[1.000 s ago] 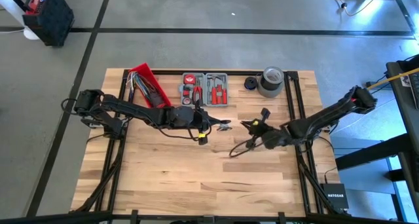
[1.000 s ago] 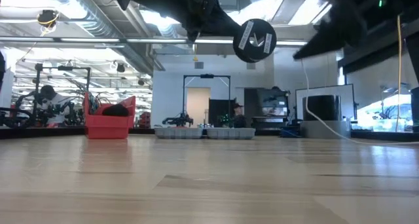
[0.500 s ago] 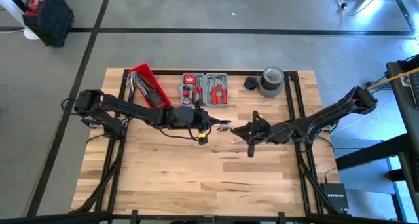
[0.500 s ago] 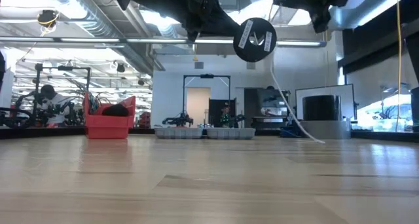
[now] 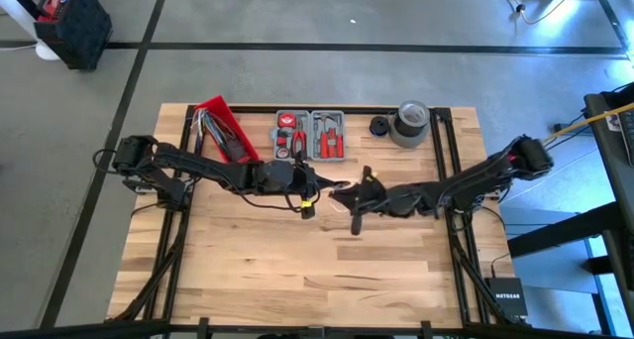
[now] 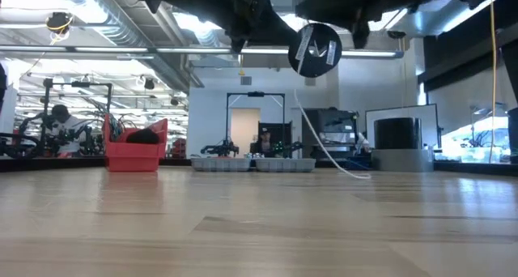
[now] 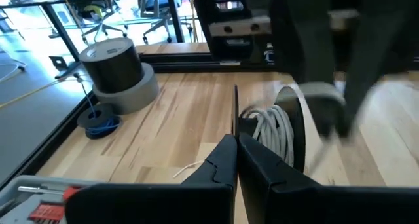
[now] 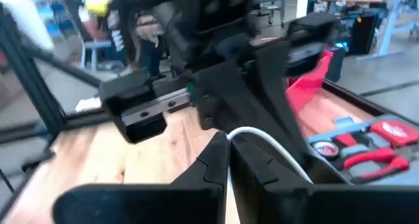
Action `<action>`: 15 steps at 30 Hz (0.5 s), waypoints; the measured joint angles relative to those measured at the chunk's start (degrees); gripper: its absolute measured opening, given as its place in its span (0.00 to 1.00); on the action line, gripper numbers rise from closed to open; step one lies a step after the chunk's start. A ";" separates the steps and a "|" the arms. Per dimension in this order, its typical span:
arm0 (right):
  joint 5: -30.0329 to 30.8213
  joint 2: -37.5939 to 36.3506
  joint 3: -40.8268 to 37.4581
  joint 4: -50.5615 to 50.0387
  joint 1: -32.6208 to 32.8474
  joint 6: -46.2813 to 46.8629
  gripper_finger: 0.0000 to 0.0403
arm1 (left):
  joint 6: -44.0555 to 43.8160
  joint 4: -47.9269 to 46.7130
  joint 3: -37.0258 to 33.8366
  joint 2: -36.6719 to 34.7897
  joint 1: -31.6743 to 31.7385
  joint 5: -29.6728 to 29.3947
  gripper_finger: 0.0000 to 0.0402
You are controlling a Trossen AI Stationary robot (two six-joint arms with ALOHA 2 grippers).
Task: Coil cords
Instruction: Coil the white wire into the spool
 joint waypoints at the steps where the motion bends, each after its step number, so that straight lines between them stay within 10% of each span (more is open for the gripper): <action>1: -0.04 1.09 0.96 -0.26 0.06 -1.20 0.04 | -0.14 0.17 0.00 0.00 0.00 0.01 0.00; 15: 4.54 7.22 8.20 -20.76 0.06 -12.83 0.04 | -3.43 0.91 0.00 0.00 0.00 -0.07 0.00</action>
